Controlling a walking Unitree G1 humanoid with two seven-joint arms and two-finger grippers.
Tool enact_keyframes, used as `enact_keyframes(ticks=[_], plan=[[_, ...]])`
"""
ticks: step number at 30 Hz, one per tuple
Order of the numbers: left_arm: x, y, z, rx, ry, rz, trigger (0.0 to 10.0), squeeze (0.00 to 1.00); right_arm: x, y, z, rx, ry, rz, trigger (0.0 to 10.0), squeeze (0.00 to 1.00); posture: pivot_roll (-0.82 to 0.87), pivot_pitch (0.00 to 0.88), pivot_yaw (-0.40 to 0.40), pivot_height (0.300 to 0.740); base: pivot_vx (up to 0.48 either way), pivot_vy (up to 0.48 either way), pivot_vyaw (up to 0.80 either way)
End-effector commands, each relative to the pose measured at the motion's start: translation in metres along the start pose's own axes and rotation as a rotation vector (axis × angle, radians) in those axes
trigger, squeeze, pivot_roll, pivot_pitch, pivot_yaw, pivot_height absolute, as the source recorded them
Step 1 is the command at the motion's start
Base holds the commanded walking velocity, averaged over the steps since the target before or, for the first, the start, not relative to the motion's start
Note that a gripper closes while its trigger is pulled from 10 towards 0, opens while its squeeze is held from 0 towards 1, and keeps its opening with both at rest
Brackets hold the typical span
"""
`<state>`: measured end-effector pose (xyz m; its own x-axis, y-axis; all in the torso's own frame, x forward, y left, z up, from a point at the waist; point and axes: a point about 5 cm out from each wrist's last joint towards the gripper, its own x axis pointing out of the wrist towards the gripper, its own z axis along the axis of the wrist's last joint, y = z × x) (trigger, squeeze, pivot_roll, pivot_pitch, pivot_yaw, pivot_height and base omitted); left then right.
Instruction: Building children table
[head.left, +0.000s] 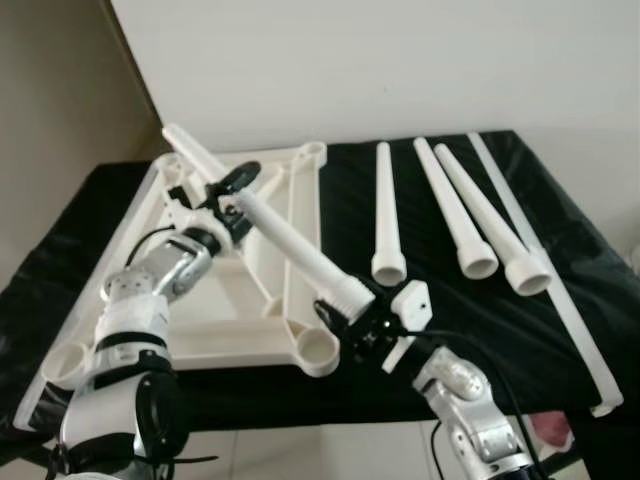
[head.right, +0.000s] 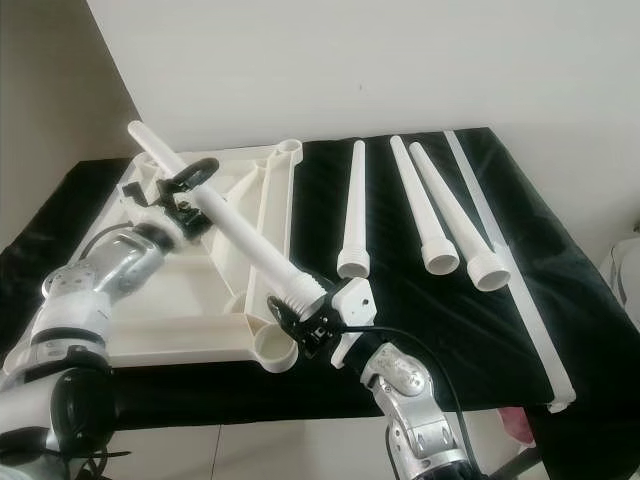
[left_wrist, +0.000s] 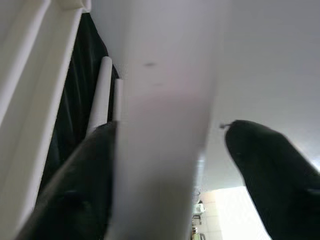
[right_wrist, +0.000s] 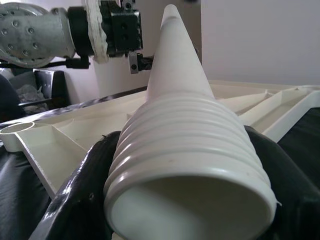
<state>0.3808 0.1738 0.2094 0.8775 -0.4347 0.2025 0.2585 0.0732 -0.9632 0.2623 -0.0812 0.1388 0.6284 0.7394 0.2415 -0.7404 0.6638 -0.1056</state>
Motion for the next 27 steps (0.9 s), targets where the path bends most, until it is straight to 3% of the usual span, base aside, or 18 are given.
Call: enact_keyframes(ticks=[1, 16, 17, 21, 22, 27], plan=[[-0.0032, -0.0214, 0.0088, 0.003, -0.036, -0.338, 0.0, 0.0, 0.0021, 0.0017, 0.0028, -0.001, -0.016, 0.016, 10.0, 0.0, -0.12, 0.001, 0.13, 0.74, 0.0, 0.0, 0.0], [-0.004, -0.0202, 0.011, 0.026, -0.022, -0.339, 0.0, 0.0, 0.0022, -0.0016, 0.0036, -0.006, -0.017, 0.008, 10.0, 0.0, -0.11, 0.004, 0.129, 0.74, 0.0, 0.0, 0.0], [-0.004, -0.0198, 0.0104, 0.041, -0.017, -0.338, 10.0, 0.0, 0.0022, -0.0016, 0.0035, -0.006, -0.016, 0.008, 10.0, 0.0, -0.11, 0.005, 0.13, 0.74, 0.0, 0.0, 0.0], [-0.0049, -0.0185, 0.0083, 0.076, 0.004, -0.342, 10.0, 0.0, 0.0018, -0.0016, 0.0035, -0.007, -0.013, 0.009, 10.0, 0.0, -0.11, 0.006, 0.127, 0.74, 0.0, 0.0, 0.0], [-0.0051, -0.0184, 0.008, 0.081, 0.007, -0.343, 10.0, 1.0, 0.0018, -0.0016, 0.0035, -0.007, -0.013, 0.01, 10.0, 0.0, -0.11, 0.006, 0.127, 0.74, 0.0, 0.0, 0.0], [-0.0088, -0.0125, 0.0069, 0.095, 0.014, -0.338, 10.0, 1.0, 0.0013, -0.003, 0.0038, 0.002, -0.014, 0.004, 10.0, 0.0, -0.12, 0.005, 0.123, 0.74, 0.0, 0.0, 0.0]])
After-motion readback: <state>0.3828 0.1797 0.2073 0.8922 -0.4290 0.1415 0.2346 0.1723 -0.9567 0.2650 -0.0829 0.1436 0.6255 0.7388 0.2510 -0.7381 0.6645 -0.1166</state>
